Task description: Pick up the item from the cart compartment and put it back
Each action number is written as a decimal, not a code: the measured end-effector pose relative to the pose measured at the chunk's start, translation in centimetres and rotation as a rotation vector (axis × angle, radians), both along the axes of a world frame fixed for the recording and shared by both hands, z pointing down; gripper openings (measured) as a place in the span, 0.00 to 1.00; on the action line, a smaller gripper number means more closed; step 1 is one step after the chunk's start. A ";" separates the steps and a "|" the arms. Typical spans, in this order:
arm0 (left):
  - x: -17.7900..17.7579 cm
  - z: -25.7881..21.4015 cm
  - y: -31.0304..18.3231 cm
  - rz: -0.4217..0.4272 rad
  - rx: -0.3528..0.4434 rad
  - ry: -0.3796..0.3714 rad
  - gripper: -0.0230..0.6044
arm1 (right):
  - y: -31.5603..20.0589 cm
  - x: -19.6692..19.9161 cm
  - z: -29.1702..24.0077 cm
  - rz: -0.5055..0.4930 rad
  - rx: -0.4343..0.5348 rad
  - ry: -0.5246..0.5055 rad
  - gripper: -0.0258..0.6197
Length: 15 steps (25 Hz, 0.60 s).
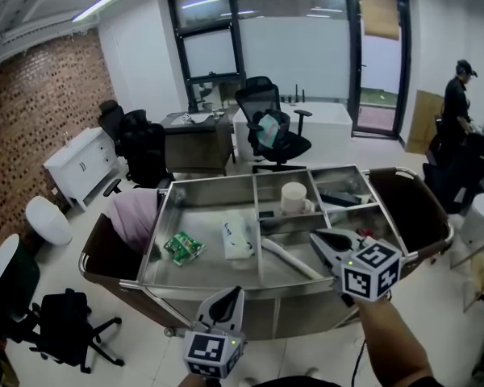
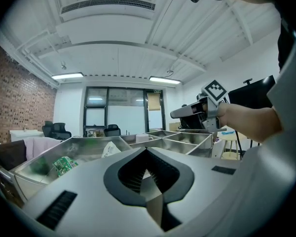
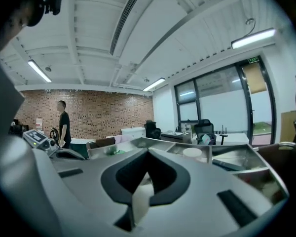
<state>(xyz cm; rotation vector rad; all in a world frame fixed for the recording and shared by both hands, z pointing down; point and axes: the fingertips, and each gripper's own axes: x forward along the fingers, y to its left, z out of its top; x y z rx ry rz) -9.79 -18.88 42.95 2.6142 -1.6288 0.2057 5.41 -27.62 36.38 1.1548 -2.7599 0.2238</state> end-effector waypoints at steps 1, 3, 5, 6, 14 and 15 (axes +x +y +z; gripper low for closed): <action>0.1 0.0 0.0 0.001 -0.002 0.001 0.04 | 0.7 0.3 -0.3 0.002 0.008 -0.010 0.05; 0.3 0.0 -0.1 0.005 -0.004 0.003 0.04 | 2.0 1.0 -0.9 0.012 0.022 -0.028 0.05; 0.6 -0.1 -0.1 0.009 -0.003 0.002 0.04 | 3.2 1.7 -1.3 0.023 0.033 -0.041 0.05; 0.7 0.0 -0.1 0.012 -0.002 -0.001 0.04 | 3.7 2.0 -1.3 0.028 0.037 -0.048 0.05; 1.2 -0.5 0.2 0.017 -0.003 0.003 0.04 | 7.6 4.3 -1.2 0.051 0.050 -0.080 0.05; 1.2 -0.5 0.1 0.019 0.003 0.000 0.04 | 8.1 4.4 -1.0 0.054 0.051 -0.080 0.05</action>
